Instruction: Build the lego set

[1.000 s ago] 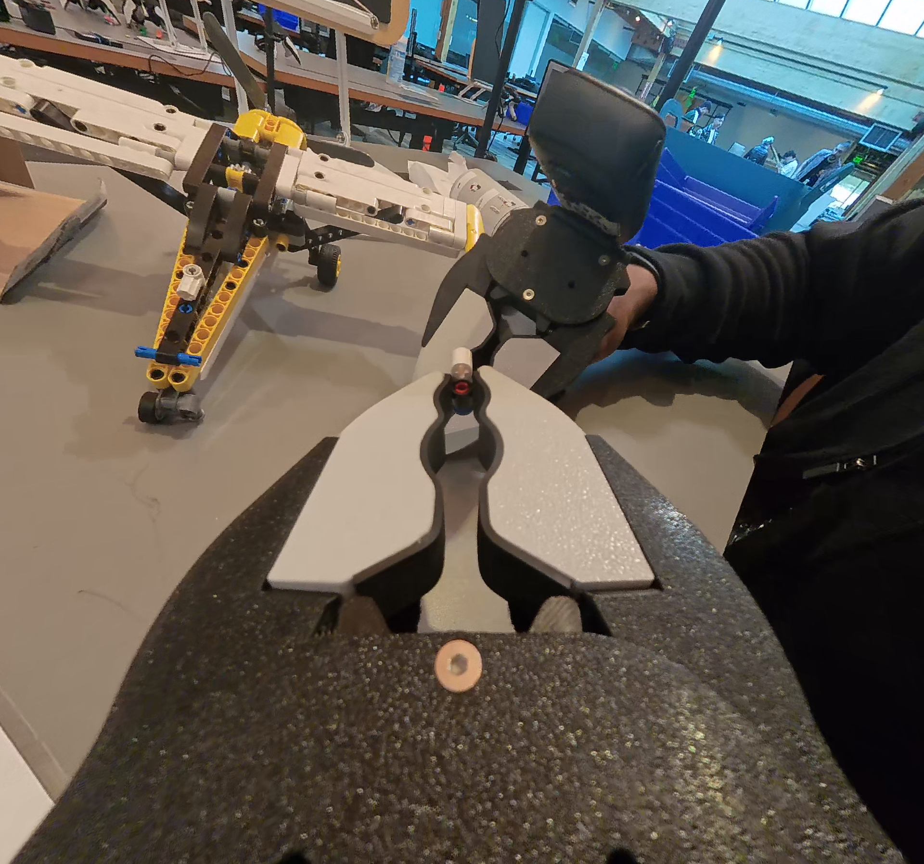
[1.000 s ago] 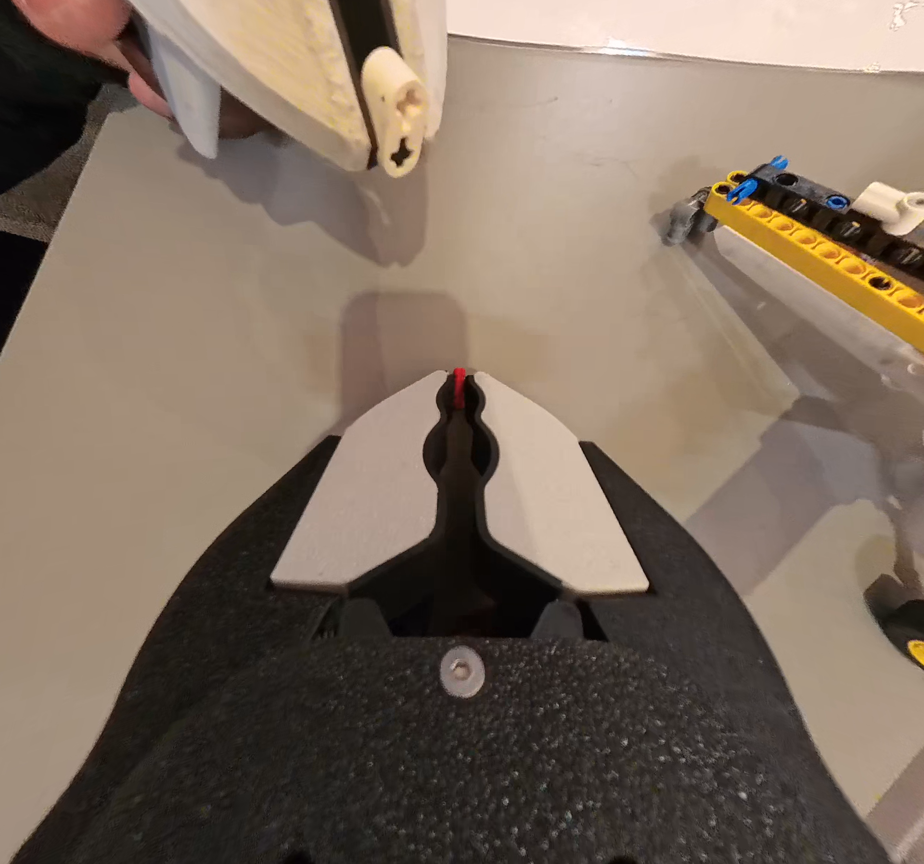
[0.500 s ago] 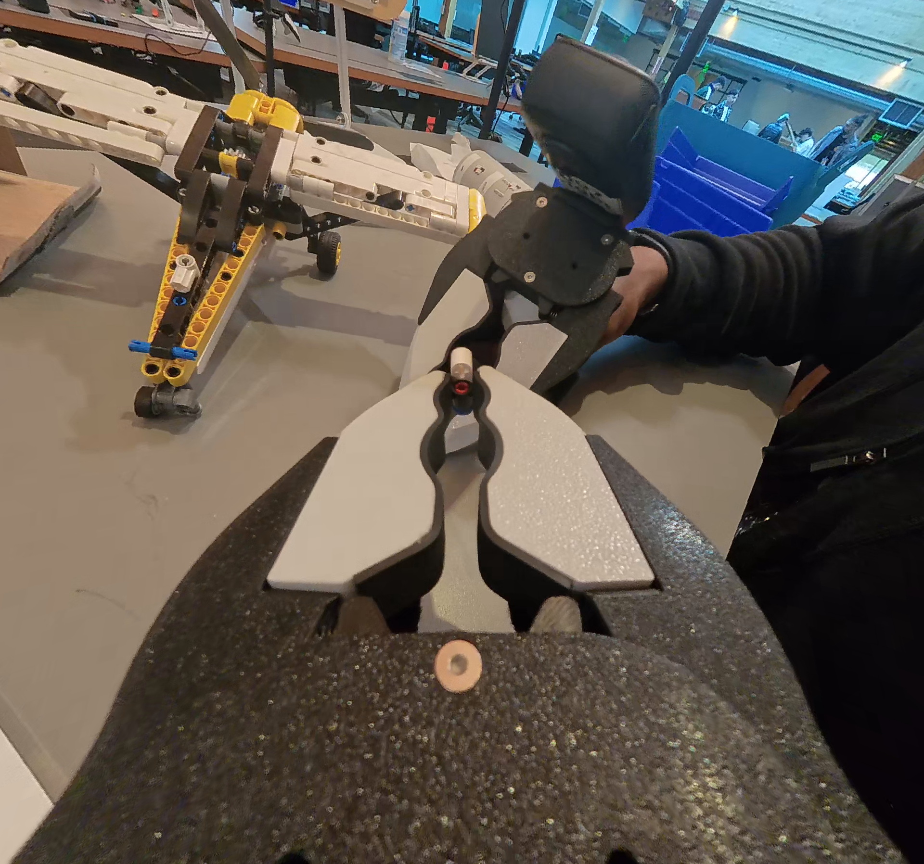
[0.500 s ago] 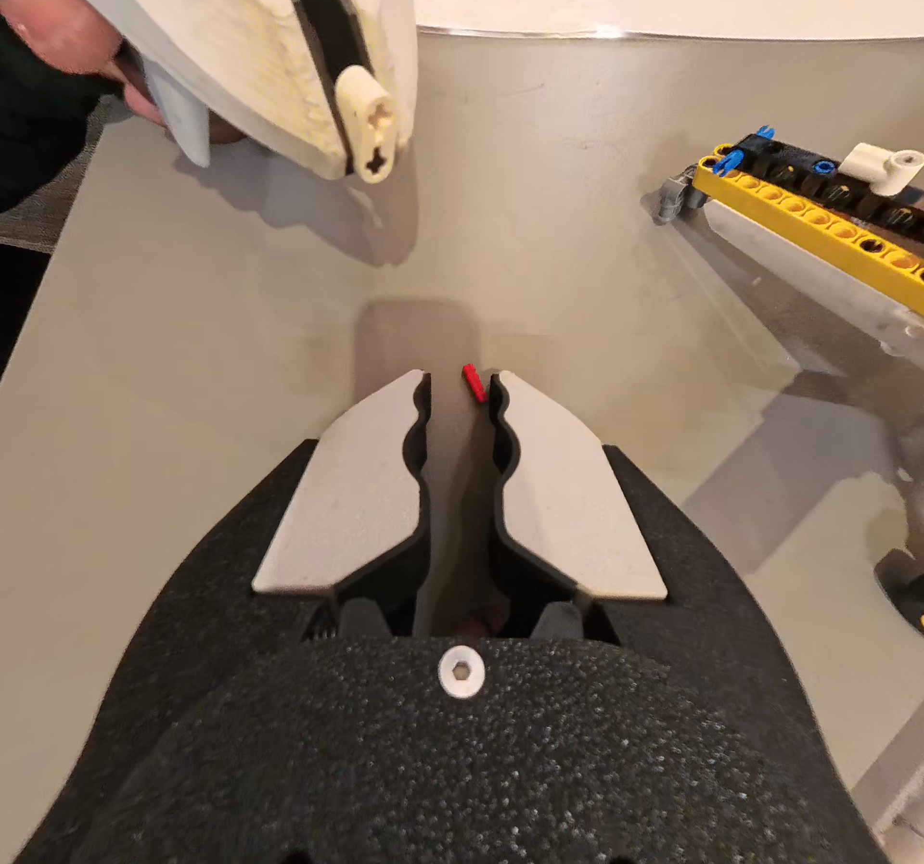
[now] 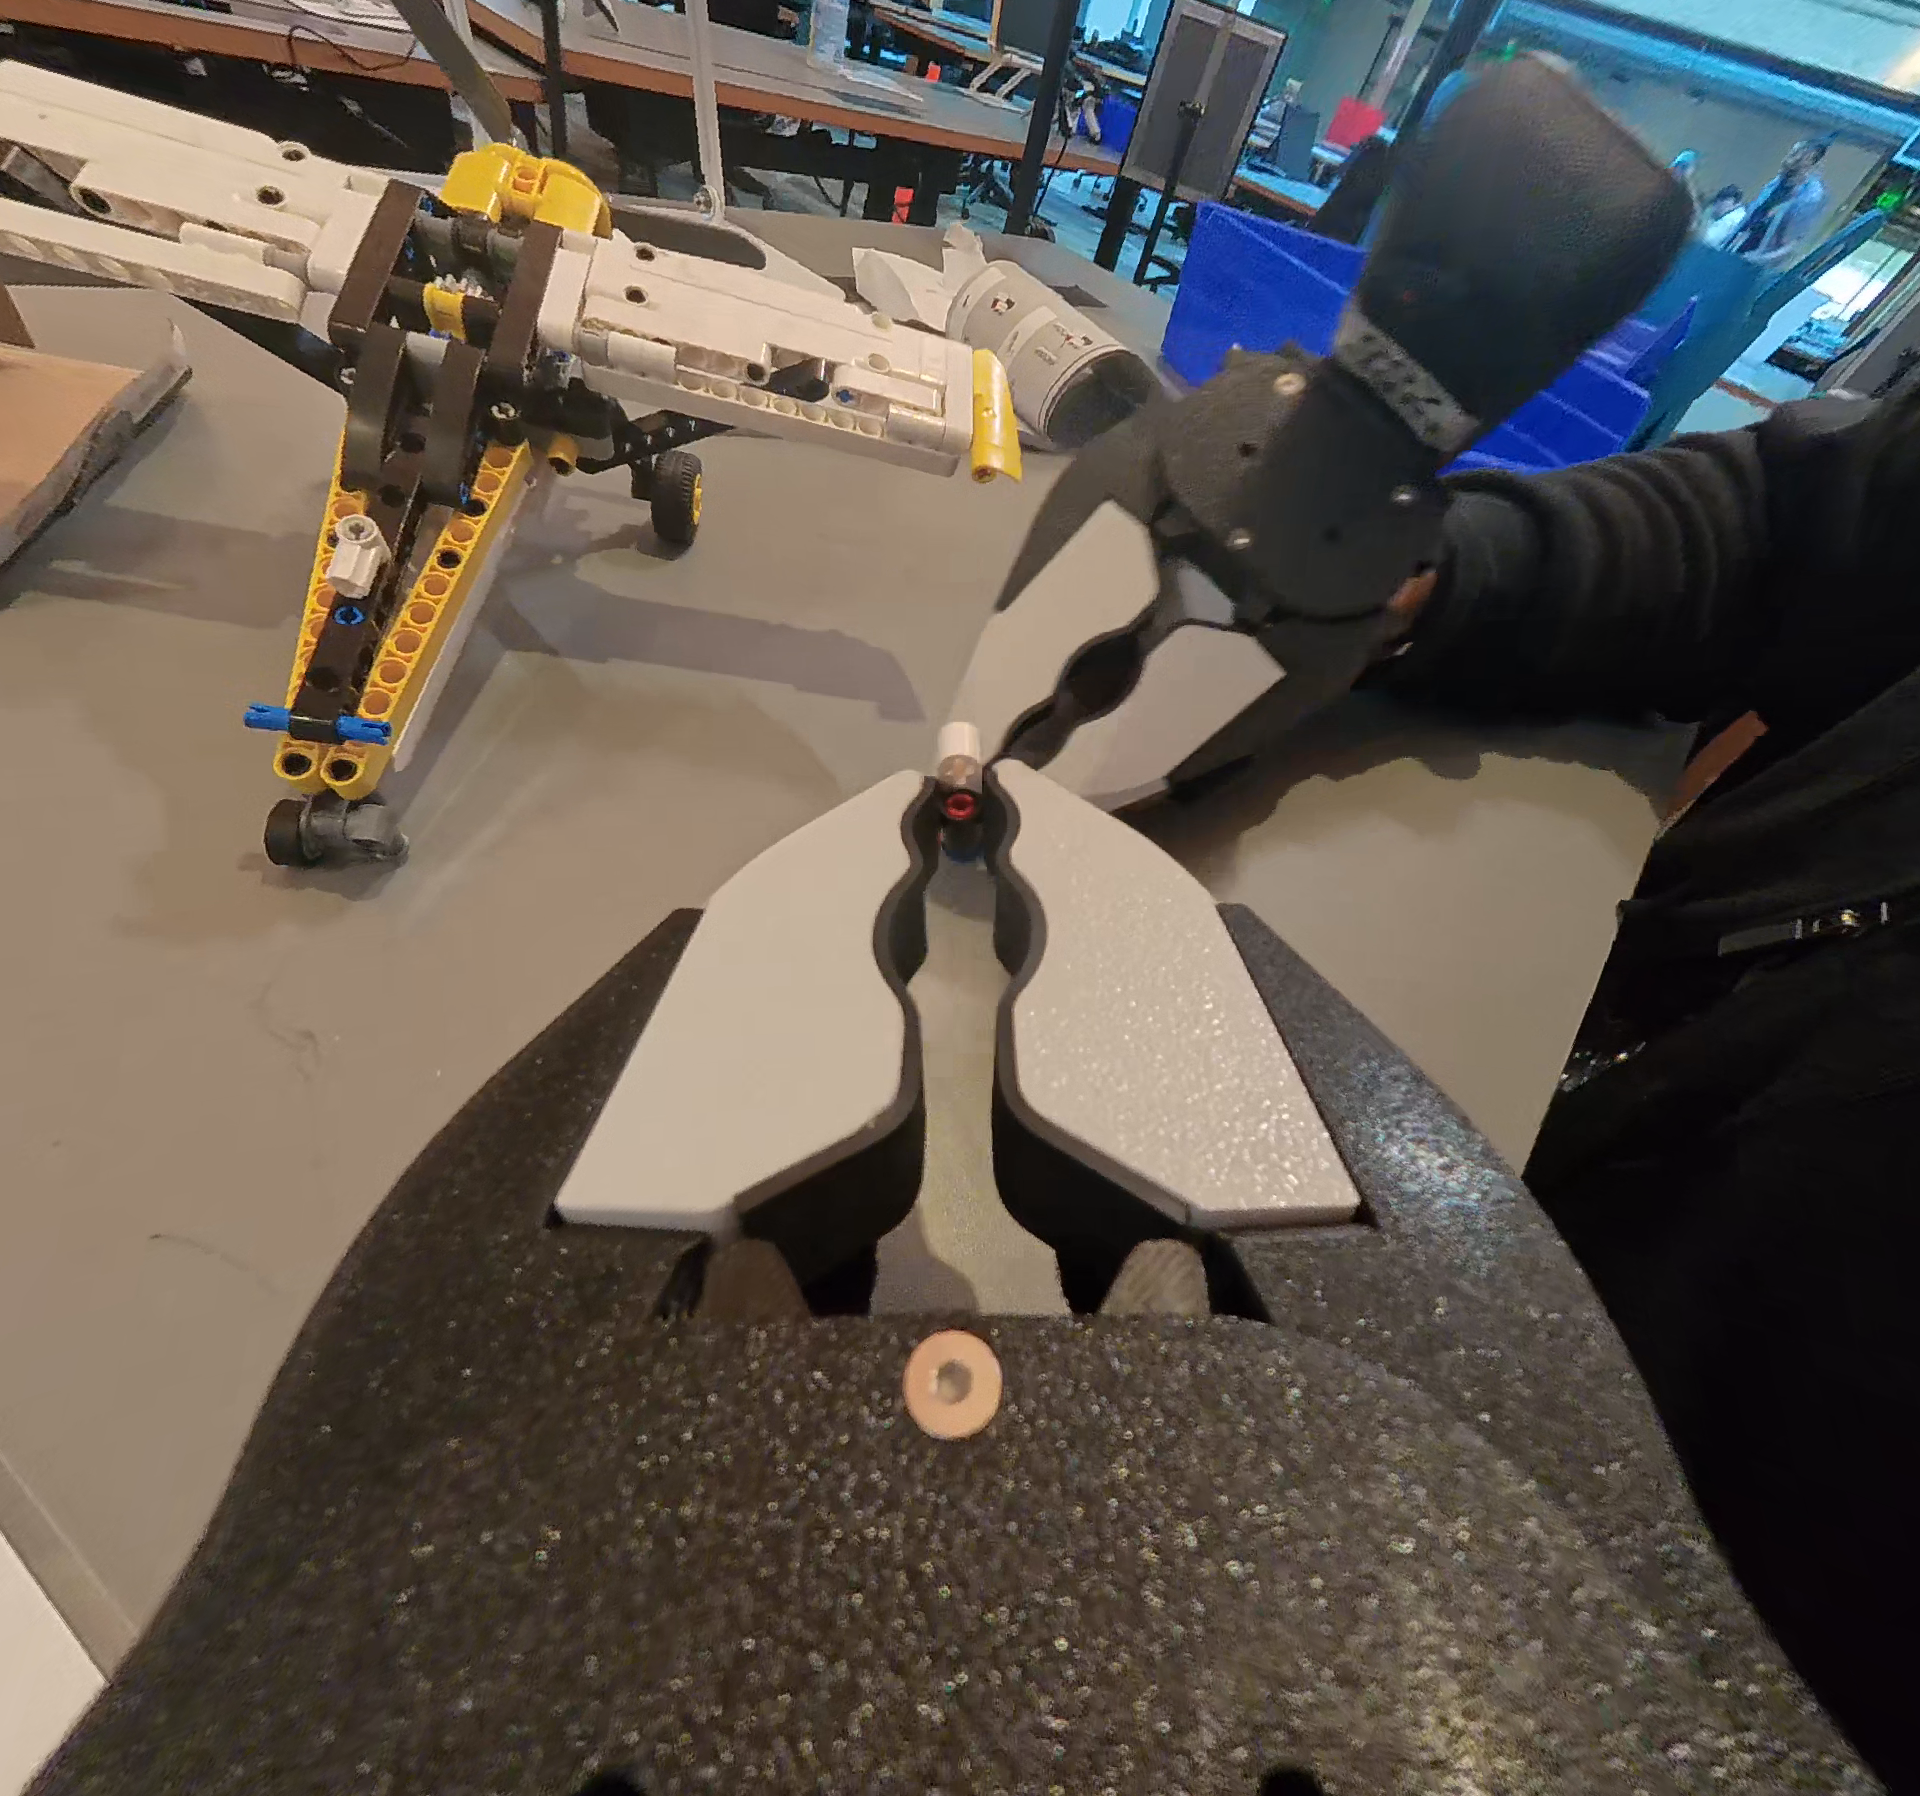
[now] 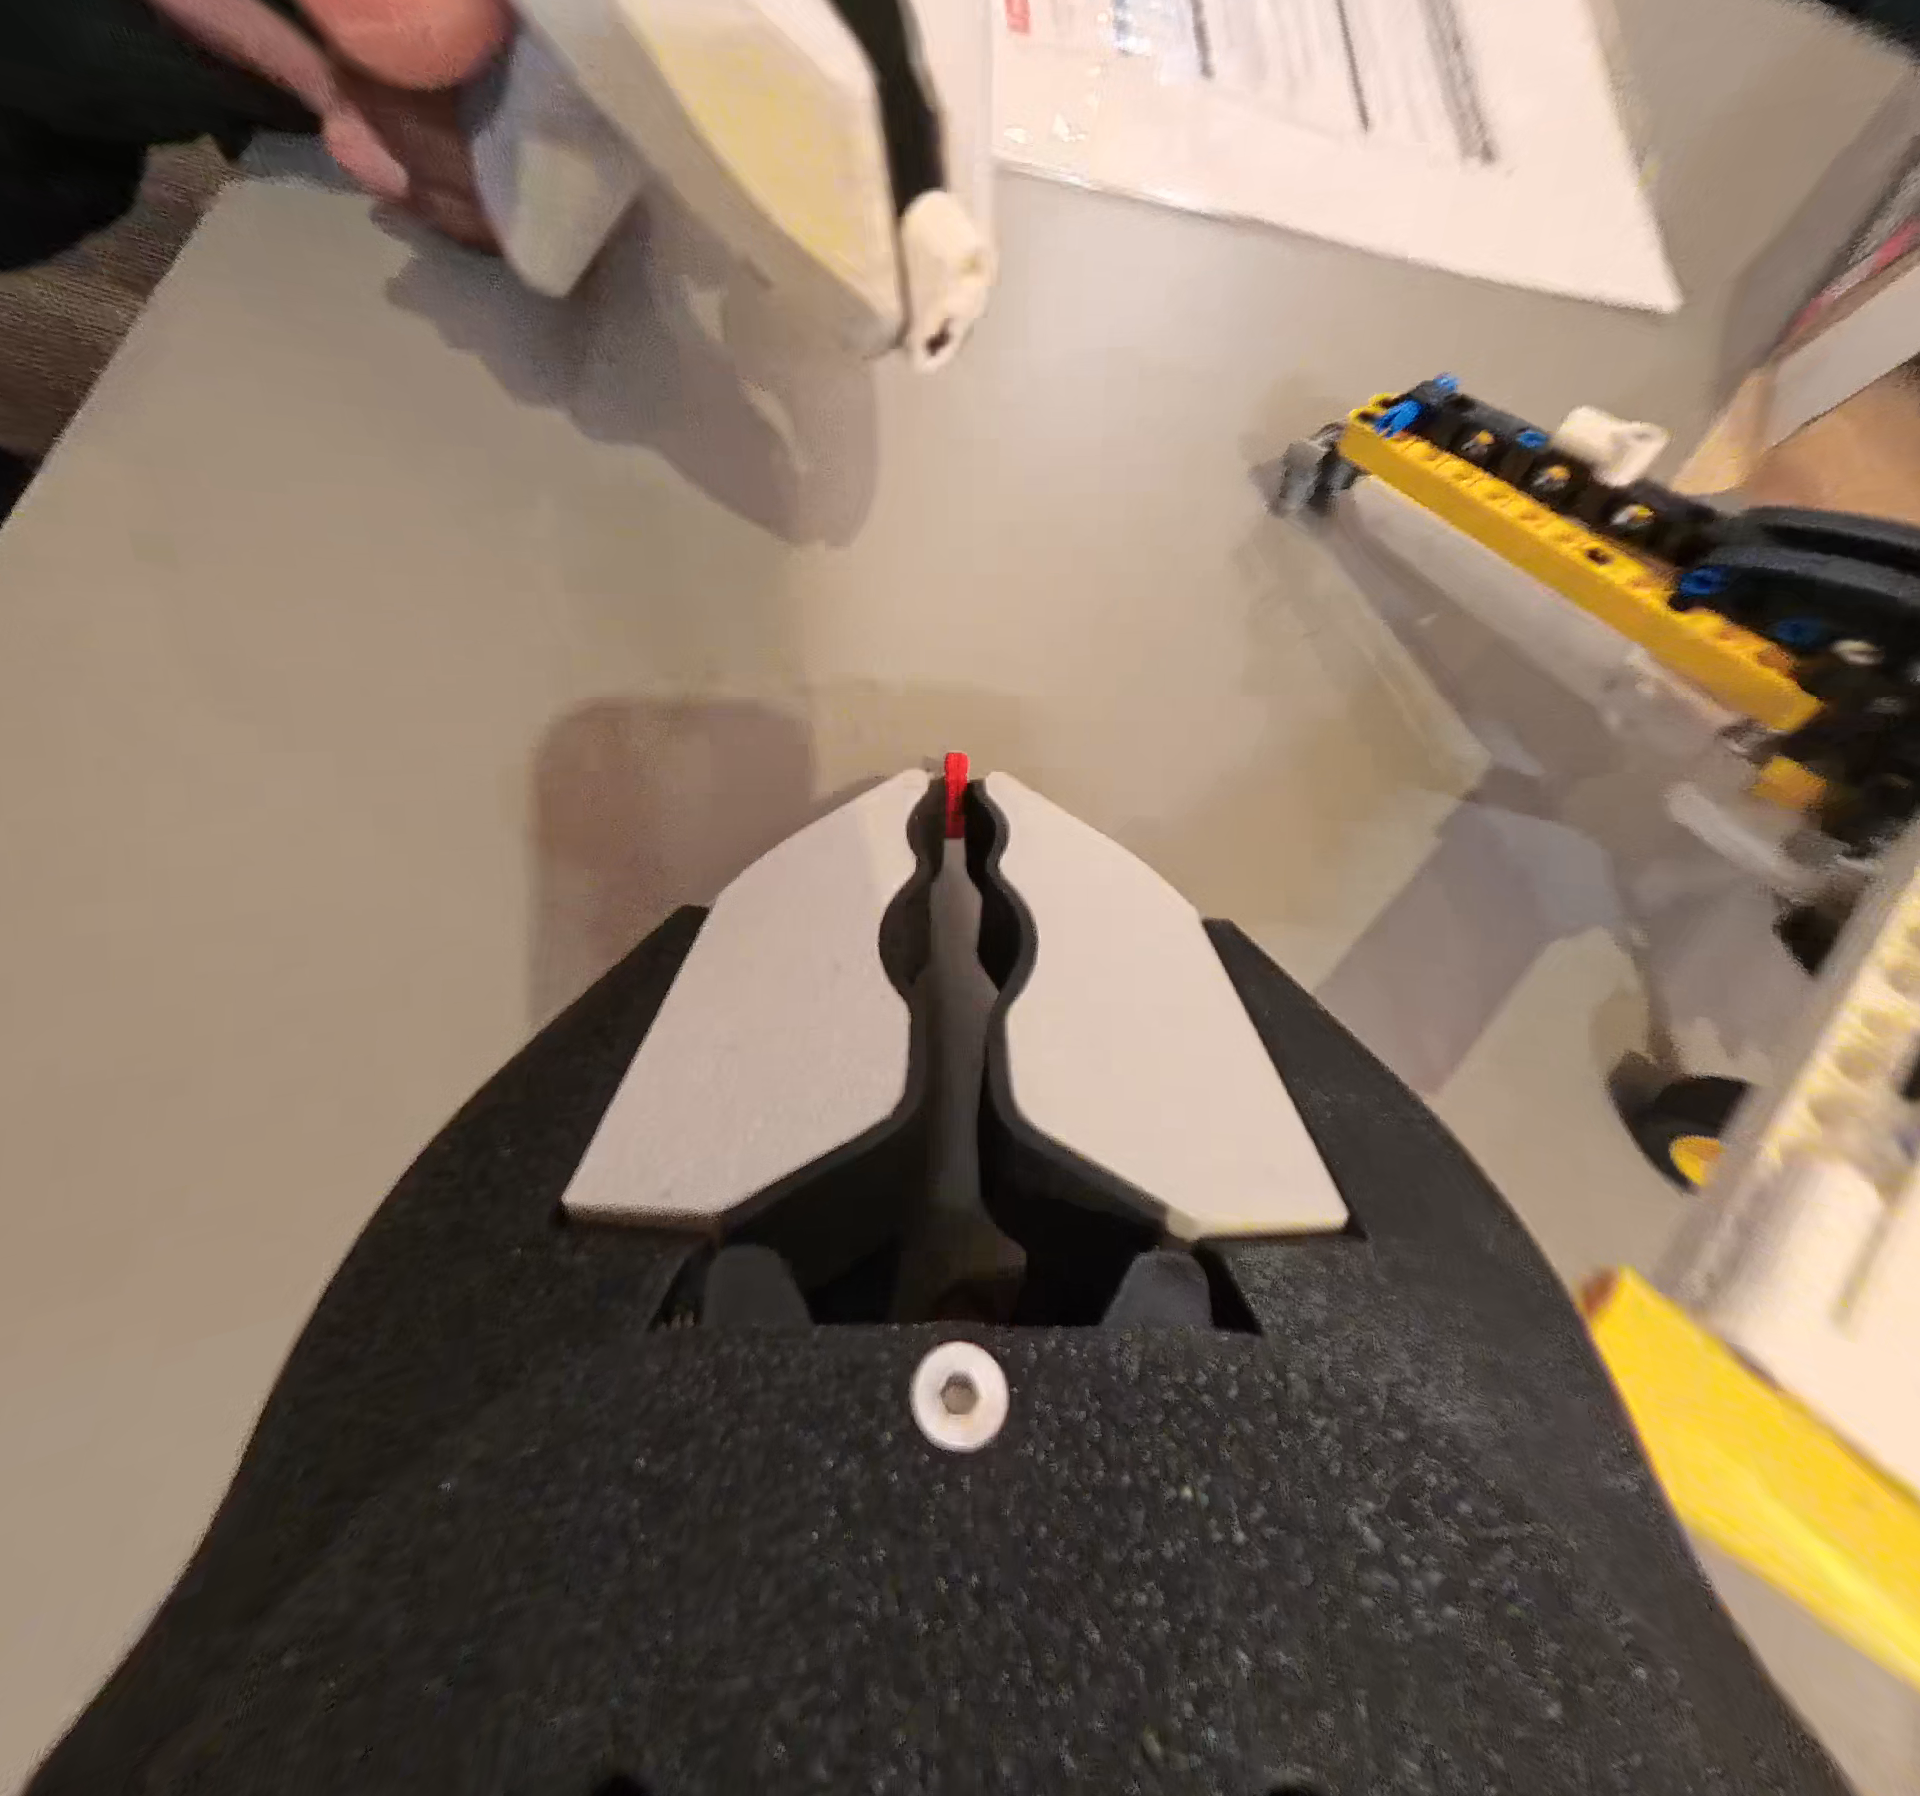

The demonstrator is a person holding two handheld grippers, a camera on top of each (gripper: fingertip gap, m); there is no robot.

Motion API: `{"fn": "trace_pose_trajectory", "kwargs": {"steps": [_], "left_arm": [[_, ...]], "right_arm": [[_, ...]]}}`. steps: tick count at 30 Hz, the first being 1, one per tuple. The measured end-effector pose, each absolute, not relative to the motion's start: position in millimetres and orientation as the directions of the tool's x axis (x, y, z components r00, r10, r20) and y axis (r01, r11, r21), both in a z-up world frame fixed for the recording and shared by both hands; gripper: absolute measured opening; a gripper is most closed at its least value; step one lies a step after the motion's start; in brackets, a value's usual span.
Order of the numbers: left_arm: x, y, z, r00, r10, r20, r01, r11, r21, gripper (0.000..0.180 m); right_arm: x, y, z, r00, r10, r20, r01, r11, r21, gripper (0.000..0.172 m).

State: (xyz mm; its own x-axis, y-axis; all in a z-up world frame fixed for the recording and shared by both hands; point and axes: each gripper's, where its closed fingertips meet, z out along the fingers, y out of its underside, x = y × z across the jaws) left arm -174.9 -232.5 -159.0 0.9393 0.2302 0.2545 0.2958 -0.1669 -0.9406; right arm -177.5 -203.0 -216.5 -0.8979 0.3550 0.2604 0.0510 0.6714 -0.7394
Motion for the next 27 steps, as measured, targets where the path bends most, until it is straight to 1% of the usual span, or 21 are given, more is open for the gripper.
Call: {"fn": "trace_pose_trajectory", "kwargs": {"steps": [2,5,8,11,16,19,24,27], "left_arm": [[-172.3,-225.9,-159.2,0.94,0.223,0.258,0.299,-0.171,-0.939,0.008],[-157.2,-197.3,-153.5,0.933,0.128,0.335,0.353,-0.153,-0.923,0.007],[-138.4,-152.2,-151.8,0.908,0.033,0.418,0.417,-0.172,-0.892,0.007],[-116.8,-103.6,-154.5,0.876,-0.042,0.48,0.459,-0.226,-0.859,0.007],[-92.2,-43.9,-169.6,0.885,-0.074,0.46,0.408,-0.353,-0.842,0.007],[-81.3,-22.9,-174.4,0.891,-0.112,0.439,0.365,-0.397,-0.842,0.007],[-63.7,3.0,-169.1,0.893,-0.2,0.402,0.309,-0.377,-0.873,0.007],[-53.7,17.9,-165.5,0.897,-0.241,0.369,0.273,-0.354,-0.895,0.007]], "right_arm": [[-168.2,-190.4,-208.6,-0.864,0.353,0.359,-0.04,0.663,-0.747,0.003],[-155.8,-157.5,-199.9,-0.773,0.374,0.513,-0.15,0.678,-0.72,0.003],[-144.5,-113.6,-191.9,-0.608,0.361,0.707,-0.266,0.746,-0.61,0.003],[-126.2,-75.4,-184.3,-0.468,0.312,0.827,-0.337,0.802,-0.493,0.003],[-94.7,-32.3,-178.9,-0.332,0.22,0.917,-0.398,0.849,-0.348,0.003],[-83.6,-11.0,-182.2,-0.306,0.181,0.935,-0.408,0.862,-0.3,0.003],[-71.3,10.2,-169.9,-0.229,0.178,0.957,-0.427,0.865,-0.263,0.003],[-63.6,17.2,-165.5,-0.163,0.148,0.976,-0.433,0.878,-0.205,0.003]]}}
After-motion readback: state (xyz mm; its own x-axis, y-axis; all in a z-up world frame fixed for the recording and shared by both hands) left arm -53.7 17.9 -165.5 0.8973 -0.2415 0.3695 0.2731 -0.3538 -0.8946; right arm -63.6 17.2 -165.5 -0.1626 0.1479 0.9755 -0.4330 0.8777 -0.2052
